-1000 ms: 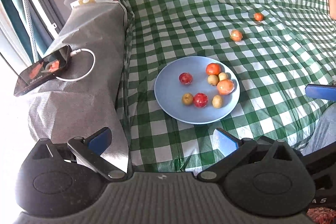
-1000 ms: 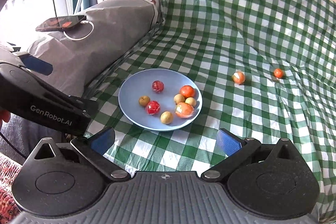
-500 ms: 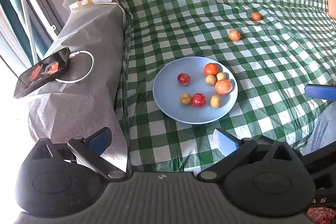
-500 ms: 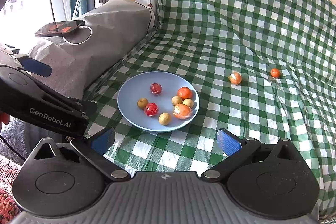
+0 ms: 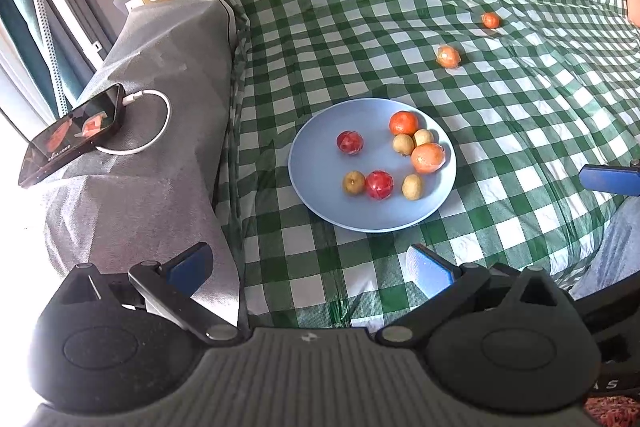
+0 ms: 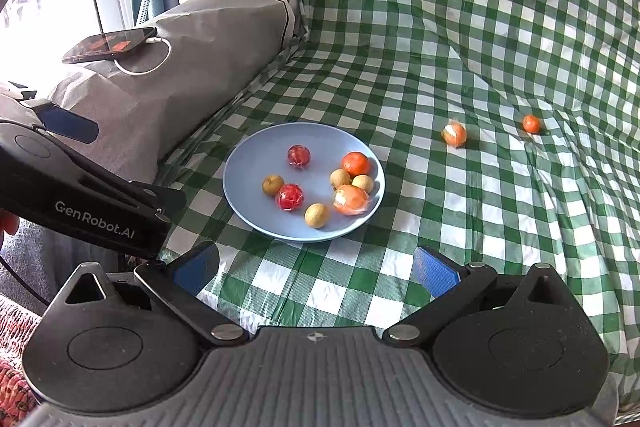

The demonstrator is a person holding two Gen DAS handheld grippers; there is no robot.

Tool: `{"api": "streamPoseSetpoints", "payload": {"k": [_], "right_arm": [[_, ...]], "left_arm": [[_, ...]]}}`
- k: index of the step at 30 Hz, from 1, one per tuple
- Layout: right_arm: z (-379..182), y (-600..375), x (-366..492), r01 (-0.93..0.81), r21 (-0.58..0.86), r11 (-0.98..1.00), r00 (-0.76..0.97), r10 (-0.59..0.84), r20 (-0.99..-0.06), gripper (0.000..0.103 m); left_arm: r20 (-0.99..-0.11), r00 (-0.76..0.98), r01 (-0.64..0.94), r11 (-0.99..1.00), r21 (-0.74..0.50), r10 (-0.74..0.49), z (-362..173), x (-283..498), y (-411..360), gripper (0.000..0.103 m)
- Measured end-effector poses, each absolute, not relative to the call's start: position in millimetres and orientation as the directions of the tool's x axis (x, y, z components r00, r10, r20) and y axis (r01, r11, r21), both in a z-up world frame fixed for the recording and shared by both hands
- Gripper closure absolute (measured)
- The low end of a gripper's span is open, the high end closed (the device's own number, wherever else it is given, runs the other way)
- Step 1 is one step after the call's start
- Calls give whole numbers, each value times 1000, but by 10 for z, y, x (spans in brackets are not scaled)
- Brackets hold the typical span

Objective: Organize fruits

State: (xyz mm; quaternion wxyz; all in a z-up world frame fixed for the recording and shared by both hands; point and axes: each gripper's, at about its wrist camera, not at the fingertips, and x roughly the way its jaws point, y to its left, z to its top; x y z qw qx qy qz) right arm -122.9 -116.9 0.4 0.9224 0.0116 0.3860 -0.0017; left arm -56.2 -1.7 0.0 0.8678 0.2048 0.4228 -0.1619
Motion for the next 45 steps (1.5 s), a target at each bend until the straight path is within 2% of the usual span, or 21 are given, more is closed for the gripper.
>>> {"api": "streamPoseSetpoints", "payload": {"k": [18, 27, 32, 38, 42, 45], "right_arm": [[-172, -1471, -1068, 84, 93, 992, 659, 15, -752, 1], [-222, -2032, -937, 211, 84, 974, 654, -77, -752, 1], [-183, -2479, -782, 261, 29, 965, 681, -163, -714, 1], [-275, -3365, -274, 365, -8, 931, 700, -280, -657, 1], [-496, -3997, 330, 395, -28, 918, 715, -327, -617, 1], [-724, -4401, 836, 403, -3, 915, 702, -311, -641, 1]], "left_arm": [[-829, 551, 475, 852, 220, -93, -80, -329, -302, 0], [-819, 552, 509, 840, 185, -154, 33, -9, -821, 0], [-805, 560, 549, 815, 185, -195, 37, 233, -1347, 0], [-808, 531, 624, 762, 170, -255, -279, 738, -2202, 0], [-821, 475, 644, 761, 79, -316, -567, 1235, -2589, 0], [-837, 438, 626, 779, 23, -327, -832, 1629, -2823, 0]]}}
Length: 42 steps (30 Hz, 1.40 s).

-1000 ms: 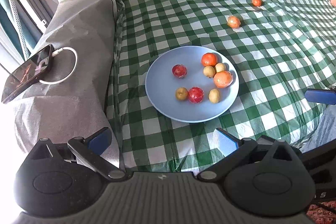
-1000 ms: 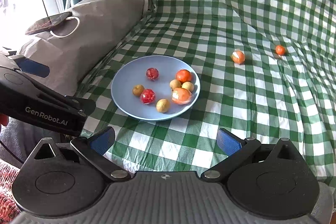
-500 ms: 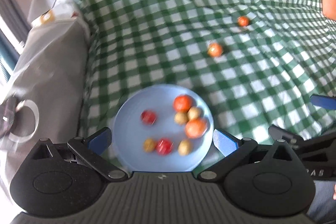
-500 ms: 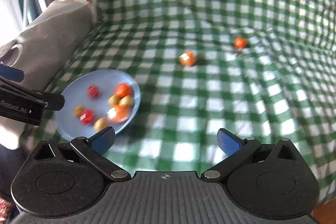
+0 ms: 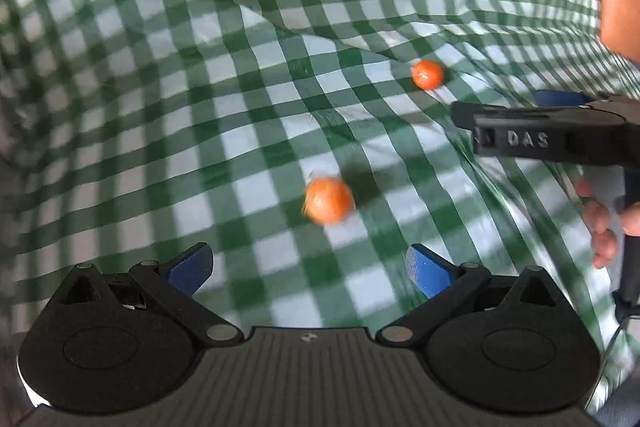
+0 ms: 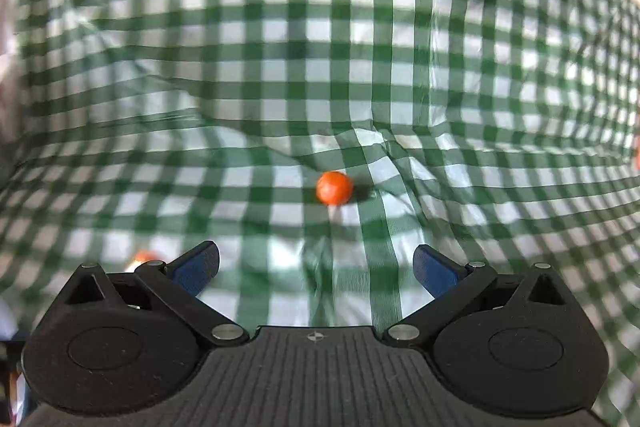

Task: Organize fruits
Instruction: 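Grasp a wrapped orange with the left tool while the right tool grasps an orange, then carry both oranges over the blue plate and open both tools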

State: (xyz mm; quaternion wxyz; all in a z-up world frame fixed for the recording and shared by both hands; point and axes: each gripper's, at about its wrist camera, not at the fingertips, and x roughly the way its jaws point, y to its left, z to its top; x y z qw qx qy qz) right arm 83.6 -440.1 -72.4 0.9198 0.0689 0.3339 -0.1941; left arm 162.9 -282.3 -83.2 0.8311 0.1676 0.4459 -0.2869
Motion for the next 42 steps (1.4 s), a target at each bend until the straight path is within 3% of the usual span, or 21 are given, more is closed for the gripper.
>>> {"api": "streamPoseSetpoints", "payload": {"k": [11, 15, 16, 17, 18, 19, 26, 34, 42], "right_arm": [[-1487, -5199, 2023, 479, 0, 878, 591, -323, -739, 1], [-1581, -5206, 2047, 478, -27, 878, 610, -354, -709, 3], [-1583, -5186, 2042, 468, -33, 883, 621, -355, -698, 18], [-1573, -5162, 2031, 453, -29, 891, 639, -347, -687, 31], [-1546, -5136, 2022, 434, -16, 901, 659, -330, -676, 66], [-1522, -5091, 2016, 430, -20, 903, 664, -331, -670, 65], [-1299, -4883, 1698, 428, -46, 903, 681, -355, -640, 65], [-834, -4446, 748, 380, -98, 920, 739, -366, -566, 65], [-236, -3486, -371, 282, -35, 959, 807, -257, -533, 65]], "left_arm": [[-922, 324, 569, 822, 11, -213, -1530, 2298, -3215, 0], [-917, 341, 556, 831, 19, -207, -1531, 2288, -3243, 0], [-915, 342, 554, 833, 13, -214, -1510, 2294, -3246, 9], [-911, 346, 547, 837, 2, -224, -1467, 2280, -3229, 29], [-904, 351, 548, 837, -12, -243, -1402, 2255, -3205, 45], [-896, 348, 556, 830, -41, -277, -1345, 2248, -3178, 61], [-855, 370, 549, 828, -113, -362, -1108, 2076, -2858, 61], [-824, 432, 564, 823, -70, -366, -536, 1408, -2225, 61], [-822, 472, 529, 848, -26, -319, -72, 562, -1297, 61]]}}
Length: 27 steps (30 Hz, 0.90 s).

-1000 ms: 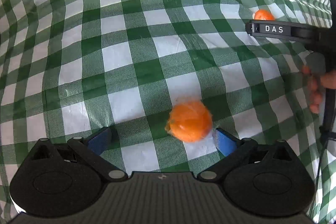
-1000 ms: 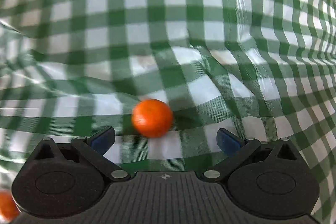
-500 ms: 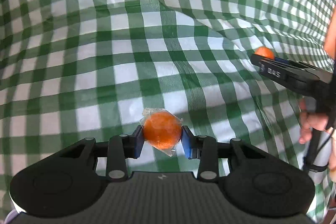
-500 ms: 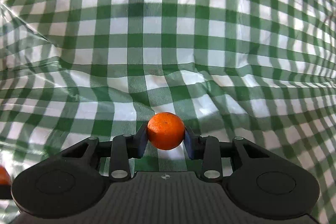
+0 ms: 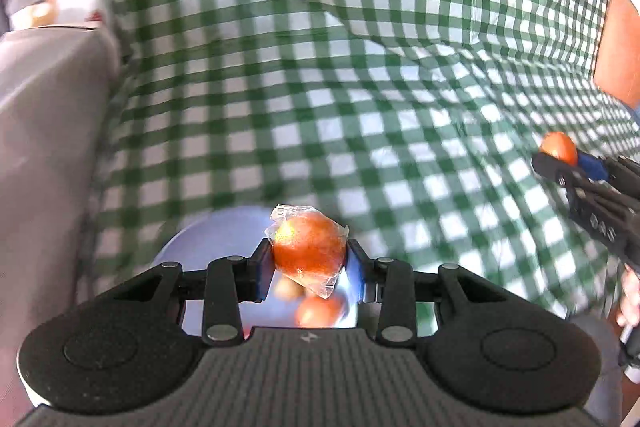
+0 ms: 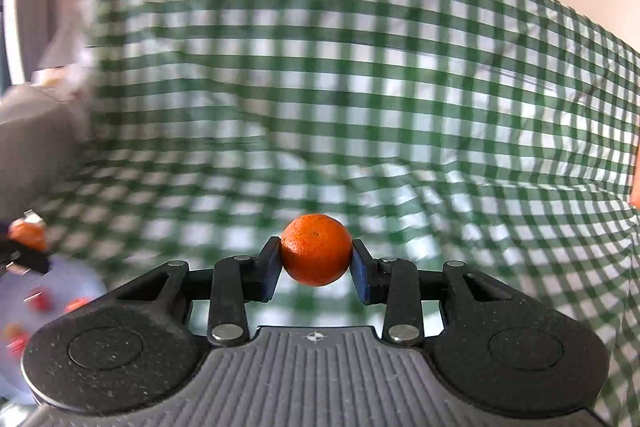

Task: Organize fruits
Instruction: 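Carry both oranges over the blue plate and open both tools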

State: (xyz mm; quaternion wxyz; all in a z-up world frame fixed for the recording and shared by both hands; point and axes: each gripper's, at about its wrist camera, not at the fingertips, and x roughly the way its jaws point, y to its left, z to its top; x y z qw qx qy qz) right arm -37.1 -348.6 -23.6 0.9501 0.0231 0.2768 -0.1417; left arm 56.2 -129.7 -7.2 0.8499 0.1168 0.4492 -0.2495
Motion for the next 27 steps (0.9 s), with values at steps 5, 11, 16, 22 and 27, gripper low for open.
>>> {"api": "streamPoseSetpoints", "payload": {"k": [5, 11, 16, 22, 27], "right_arm": [[-113, -2702, -836, 181, 4, 983, 816, -148, -560, 65], [32, -1932, -1068, 128, 98, 987, 794, -43, -606, 65], [44, -1464, -1339, 45, 86, 995, 792, 17, -610, 65], [108, -1141, -1459, -40, -7, 999, 803, 27, -596, 65], [130, -1102, -1463, -42, -25, 999, 805, 19, -593, 65]], "left_arm": [[-818, 503, 486, 874, 1, -278, 46, 116, -764, 61], [-825, 507, 445, 896, 2, -250, 53, -282, -237, 61], [-815, 522, 423, 906, -11, -253, 115, -424, 43, 61], [-798, 540, 403, 914, -34, -268, 185, -456, 160, 61], [-792, 543, 403, 914, -44, -278, 194, -457, 171, 61]]}}
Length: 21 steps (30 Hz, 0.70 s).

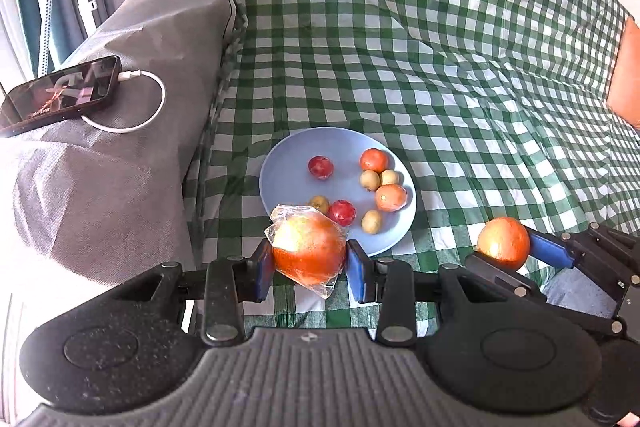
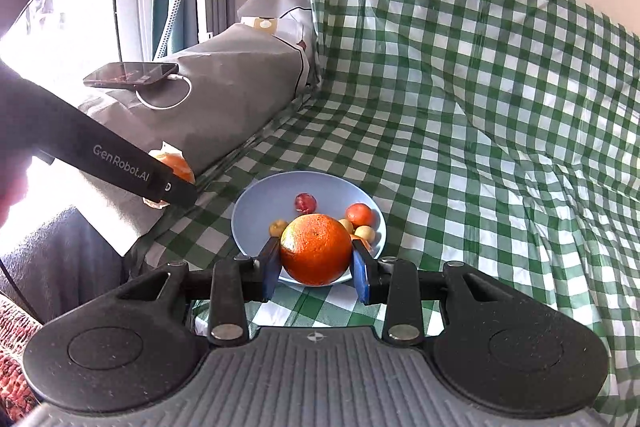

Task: Organize fruits
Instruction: 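Carry both oranges over the blue plate and open both tools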

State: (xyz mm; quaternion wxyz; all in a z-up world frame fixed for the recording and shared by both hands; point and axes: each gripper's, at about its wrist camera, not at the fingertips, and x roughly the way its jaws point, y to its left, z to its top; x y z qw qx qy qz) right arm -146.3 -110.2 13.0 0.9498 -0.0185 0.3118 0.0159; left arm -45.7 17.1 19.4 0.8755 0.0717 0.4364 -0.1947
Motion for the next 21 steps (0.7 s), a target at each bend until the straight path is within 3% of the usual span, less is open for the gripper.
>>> {"api": "streamPoseSetpoints", "payload": {"k": [21], "right_arm": [[23, -1147, -1287, -60, -30, 998, 776, 28, -630, 65]], "left_arm": [[-807, 534, 366, 929, -47, -251, 132, -274, 218, 61]]}}
